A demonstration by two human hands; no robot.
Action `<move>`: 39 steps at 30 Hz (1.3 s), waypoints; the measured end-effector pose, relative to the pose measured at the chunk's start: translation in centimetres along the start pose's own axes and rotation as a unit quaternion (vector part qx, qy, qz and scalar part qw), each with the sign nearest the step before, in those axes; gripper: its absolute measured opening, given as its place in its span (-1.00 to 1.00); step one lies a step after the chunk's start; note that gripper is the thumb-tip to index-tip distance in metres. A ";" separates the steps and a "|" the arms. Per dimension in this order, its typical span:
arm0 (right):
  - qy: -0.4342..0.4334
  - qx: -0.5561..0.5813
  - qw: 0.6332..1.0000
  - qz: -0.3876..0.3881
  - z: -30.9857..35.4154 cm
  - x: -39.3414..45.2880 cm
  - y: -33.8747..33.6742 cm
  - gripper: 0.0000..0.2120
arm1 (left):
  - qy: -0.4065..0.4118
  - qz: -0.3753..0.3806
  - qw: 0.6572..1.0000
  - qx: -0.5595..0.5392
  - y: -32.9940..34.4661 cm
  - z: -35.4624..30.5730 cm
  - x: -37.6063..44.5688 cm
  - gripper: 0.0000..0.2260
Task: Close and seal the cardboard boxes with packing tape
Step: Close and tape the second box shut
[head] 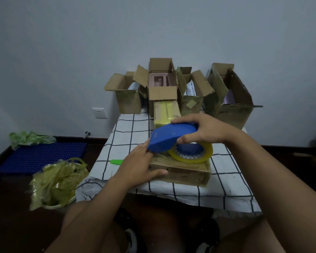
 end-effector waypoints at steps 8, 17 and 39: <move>0.008 -0.003 1.000 0.012 -1.5 -1.6 -1.8 -0.54 | 0.007 -0.007 1.000 -0.005 0.7 0.1 0.1 -0.09; 0.054 -0.026 0.998 0.015 -3.9 -5.0 -3.7 -0.60 | -0.007 0.009 0.999 0.045 1.1 0.2 -0.3 -0.10; 0.058 -0.067 0.996 0.013 -2.9 -3.9 -3.0 -0.63 | 0.034 -0.013 0.989 0.145 0.7 -1.9 -0.8 -0.35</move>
Point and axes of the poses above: each hand's wrist, its own x-axis towards the middle knuckle, its own y-axis out of the palm, z = x × y, the point moved 10 cm from there along x, towards the middle knuckle, and after that the axes turned 3 degrees about z, right-handed, at the moved point
